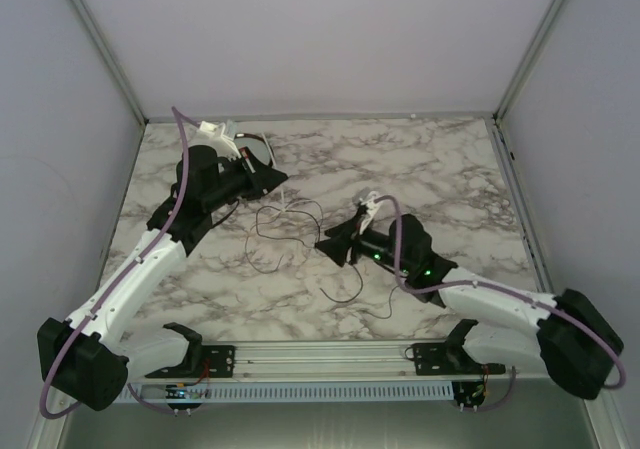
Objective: Zip-tie the wires
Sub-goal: Adjust the cable at the center of the board.
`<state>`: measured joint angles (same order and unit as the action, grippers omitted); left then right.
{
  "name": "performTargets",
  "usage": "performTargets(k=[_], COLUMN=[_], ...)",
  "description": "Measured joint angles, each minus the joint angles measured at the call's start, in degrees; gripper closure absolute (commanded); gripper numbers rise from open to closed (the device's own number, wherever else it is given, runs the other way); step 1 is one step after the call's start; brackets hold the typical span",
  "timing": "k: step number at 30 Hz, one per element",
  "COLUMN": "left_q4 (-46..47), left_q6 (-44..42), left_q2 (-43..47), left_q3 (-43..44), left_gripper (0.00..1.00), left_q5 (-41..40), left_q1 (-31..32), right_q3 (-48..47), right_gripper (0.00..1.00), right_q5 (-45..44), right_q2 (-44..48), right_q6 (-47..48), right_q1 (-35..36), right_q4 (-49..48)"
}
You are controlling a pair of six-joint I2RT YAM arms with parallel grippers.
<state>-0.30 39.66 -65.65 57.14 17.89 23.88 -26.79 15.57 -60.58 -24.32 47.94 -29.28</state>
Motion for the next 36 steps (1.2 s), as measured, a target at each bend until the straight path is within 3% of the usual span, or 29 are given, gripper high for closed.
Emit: performTargets(k=[8, 17, 27, 36], left_q4=[0.0, 0.0, 0.0, 1.1], left_q6=[0.0, 0.5, 1.8, 3.5], left_q2=[0.0, 0.0, 0.0, -1.0], left_q3=[0.0, 0.0, 0.0, 0.0], left_gripper=[1.0, 1.0, 1.0, 1.0], left_q5=[0.0, 0.0, 0.1, 0.1], left_q1=[0.0, 0.1, 1.2, 3.1], right_q3=[-4.3, -8.7, -10.1, -11.1], right_gripper=[0.53, 0.39, 0.38, 0.42], right_q5=[1.6, -3.4, -10.2, -11.1], right_q2=[-12.7, -20.6, -28.0, -33.4], right_q6=[8.6, 14.7, 19.6, 21.0], right_q1=[5.7, 5.9, 5.9, 5.9], right_q4=[-8.8, -10.4, -14.3, -19.8])
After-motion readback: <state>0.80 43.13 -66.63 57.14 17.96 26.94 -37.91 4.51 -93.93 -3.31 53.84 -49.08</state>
